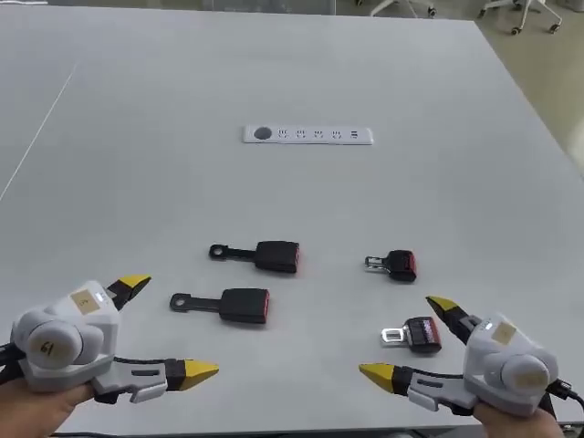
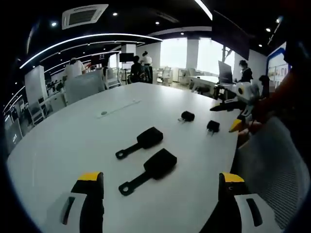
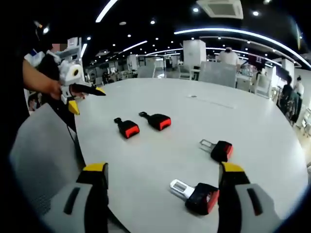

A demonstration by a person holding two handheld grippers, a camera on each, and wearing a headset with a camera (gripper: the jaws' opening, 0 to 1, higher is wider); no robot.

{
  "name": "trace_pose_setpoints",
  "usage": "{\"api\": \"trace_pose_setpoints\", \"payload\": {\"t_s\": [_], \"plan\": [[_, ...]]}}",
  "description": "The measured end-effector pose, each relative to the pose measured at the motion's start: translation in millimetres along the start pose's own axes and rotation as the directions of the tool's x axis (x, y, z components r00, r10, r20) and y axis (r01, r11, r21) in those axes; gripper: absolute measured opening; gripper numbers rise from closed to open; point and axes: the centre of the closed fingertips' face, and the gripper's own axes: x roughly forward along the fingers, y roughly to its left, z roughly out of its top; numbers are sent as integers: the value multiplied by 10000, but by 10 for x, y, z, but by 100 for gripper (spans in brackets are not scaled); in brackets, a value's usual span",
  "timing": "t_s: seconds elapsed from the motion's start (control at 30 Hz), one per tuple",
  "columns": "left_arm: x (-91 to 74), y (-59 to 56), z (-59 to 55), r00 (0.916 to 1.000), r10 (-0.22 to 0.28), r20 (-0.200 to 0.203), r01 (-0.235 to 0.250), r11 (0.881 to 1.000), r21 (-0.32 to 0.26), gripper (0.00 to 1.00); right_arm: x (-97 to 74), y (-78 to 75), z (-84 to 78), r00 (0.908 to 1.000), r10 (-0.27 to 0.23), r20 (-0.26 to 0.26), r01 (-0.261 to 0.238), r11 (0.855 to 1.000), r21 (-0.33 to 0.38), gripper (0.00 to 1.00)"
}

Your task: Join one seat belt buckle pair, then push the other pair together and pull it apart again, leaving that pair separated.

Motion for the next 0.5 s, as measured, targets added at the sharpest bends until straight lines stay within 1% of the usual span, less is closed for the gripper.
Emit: {"api": "trace_pose_setpoints", "payload": {"t_s": [0.23, 0.5], "plan": [[2, -22, 9, 10000, -18, -6, 18, 10000, 46, 100, -15, 16, -5, 10000, 19, 3, -19, 10000, -12, 96], [-1, -22, 7, 10000, 10, -25, -10, 10000, 72, 100, -32, -6, -22, 10000, 52, -52, -52, 10000, -57, 95]]}}
